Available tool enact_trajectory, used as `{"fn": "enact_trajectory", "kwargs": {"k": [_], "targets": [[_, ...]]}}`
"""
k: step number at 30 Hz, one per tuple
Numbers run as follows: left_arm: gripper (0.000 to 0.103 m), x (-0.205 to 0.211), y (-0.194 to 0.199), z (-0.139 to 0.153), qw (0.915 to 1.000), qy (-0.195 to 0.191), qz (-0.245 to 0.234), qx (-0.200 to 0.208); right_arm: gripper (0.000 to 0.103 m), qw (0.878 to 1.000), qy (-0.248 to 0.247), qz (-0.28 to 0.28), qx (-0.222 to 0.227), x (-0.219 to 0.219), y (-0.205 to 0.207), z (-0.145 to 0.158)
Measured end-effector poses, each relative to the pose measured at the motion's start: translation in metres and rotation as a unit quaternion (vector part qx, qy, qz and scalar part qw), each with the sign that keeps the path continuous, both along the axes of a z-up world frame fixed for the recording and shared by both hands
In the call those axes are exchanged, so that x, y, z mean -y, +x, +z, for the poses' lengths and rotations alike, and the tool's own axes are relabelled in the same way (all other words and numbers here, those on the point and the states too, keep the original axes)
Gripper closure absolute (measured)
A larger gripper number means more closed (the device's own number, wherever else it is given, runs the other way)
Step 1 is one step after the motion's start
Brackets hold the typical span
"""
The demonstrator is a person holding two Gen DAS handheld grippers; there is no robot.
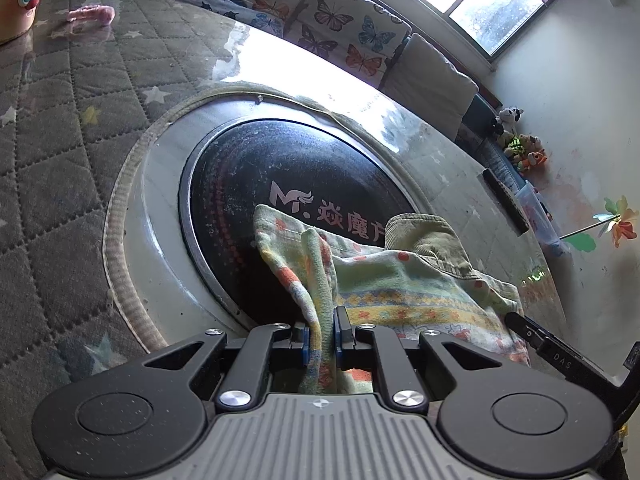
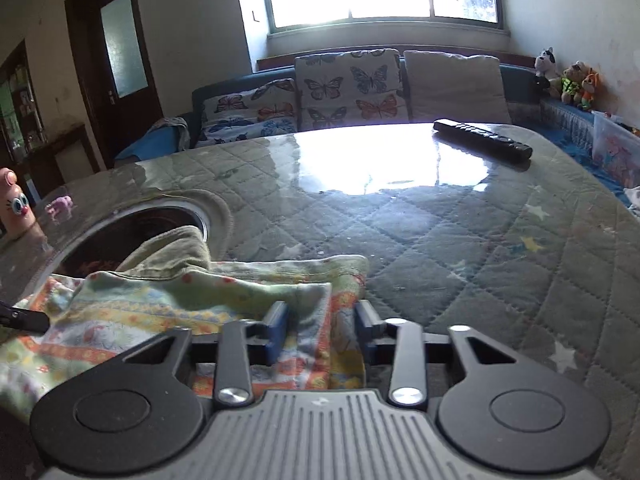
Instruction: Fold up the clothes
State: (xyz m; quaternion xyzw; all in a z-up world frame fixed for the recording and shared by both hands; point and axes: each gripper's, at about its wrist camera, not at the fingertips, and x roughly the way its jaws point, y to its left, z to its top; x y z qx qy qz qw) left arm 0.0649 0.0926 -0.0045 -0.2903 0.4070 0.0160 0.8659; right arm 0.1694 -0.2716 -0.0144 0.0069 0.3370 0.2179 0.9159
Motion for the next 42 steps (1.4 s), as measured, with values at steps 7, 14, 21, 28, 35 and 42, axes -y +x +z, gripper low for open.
{"fn": "enact_trajectory", "kwargs": {"k": [7,14,21,28,35,42], "targets": [[0.093,0.014,0.005,0.024,0.9993,0.025,-0.016,0.024,0.096,0.999,0.032,-0.011,0.023,0.007,-0.018,0.015],[0.094,0.055,0.030,0.053,0.9952,0.049,-0.062,0.058,0.096,0.995,0.039,-0.042,0.083,0.039,-0.043,0.055],[0.095,0.113,0.067,0.064,0.9888,0.060,-0.115,0.075,0.097,0.988,0.012,-0.097,0.119,0.083,-0.042,0.078],[0.095,0.159,0.099,0.064,0.9824,0.068,-0.156,0.077,0.097,0.982,-0.009,-0.143,0.126,0.121,-0.029,0.083],[0.095,0.192,0.119,0.060,0.9768,0.084,-0.185,0.069,0.097,0.979,-0.023,-0.163,0.122,0.140,-0.021,0.077],[0.095,0.213,0.132,0.052,0.9721,0.108,-0.199,0.061,0.097,0.977,-0.031,-0.180,0.108,0.152,-0.014,0.066]]}}
